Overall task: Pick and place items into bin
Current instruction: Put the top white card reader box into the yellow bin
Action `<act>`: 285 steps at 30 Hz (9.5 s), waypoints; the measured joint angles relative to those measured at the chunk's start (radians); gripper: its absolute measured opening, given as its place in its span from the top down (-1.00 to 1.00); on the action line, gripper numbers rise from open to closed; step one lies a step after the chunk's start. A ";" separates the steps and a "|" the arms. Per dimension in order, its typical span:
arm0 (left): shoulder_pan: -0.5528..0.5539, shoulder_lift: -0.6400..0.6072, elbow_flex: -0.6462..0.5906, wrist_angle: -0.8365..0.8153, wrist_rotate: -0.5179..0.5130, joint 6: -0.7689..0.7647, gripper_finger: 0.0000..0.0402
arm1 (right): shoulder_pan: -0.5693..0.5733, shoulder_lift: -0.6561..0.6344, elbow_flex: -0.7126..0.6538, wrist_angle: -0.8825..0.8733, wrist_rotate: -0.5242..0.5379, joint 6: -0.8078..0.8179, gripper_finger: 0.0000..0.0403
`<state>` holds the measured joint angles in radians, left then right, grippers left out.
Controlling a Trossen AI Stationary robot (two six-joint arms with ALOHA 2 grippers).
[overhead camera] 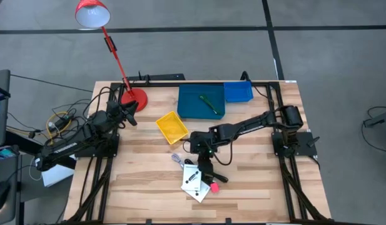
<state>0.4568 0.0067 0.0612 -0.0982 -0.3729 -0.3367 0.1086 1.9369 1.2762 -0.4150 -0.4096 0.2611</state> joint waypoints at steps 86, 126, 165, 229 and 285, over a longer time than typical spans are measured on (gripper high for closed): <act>0.000 0.000 0.000 0.000 0.000 0.000 0.53 | 0.016 0.071 0.187 -0.275 0.001 -0.034 1.00; 0.000 0.000 0.000 0.000 0.000 0.000 0.53 | 0.074 0.081 0.318 -0.391 0.172 -0.079 0.14; 0.000 0.000 0.000 0.000 0.000 0.000 0.53 | 0.066 0.081 0.158 -0.226 0.176 0.002 0.30; 0.000 0.000 0.000 0.000 0.000 0.000 0.53 | 0.075 0.076 0.310 -0.448 0.149 -0.024 0.78; -0.751 0.308 0.004 0.064 0.078 -0.752 0.53 | 0.552 -0.494 -0.043 -0.832 0.966 0.607 0.78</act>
<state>-0.2945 0.3145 0.0654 -0.0346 -0.2951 -1.0886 0.6605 1.4433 1.2331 -1.2469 0.5560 0.8677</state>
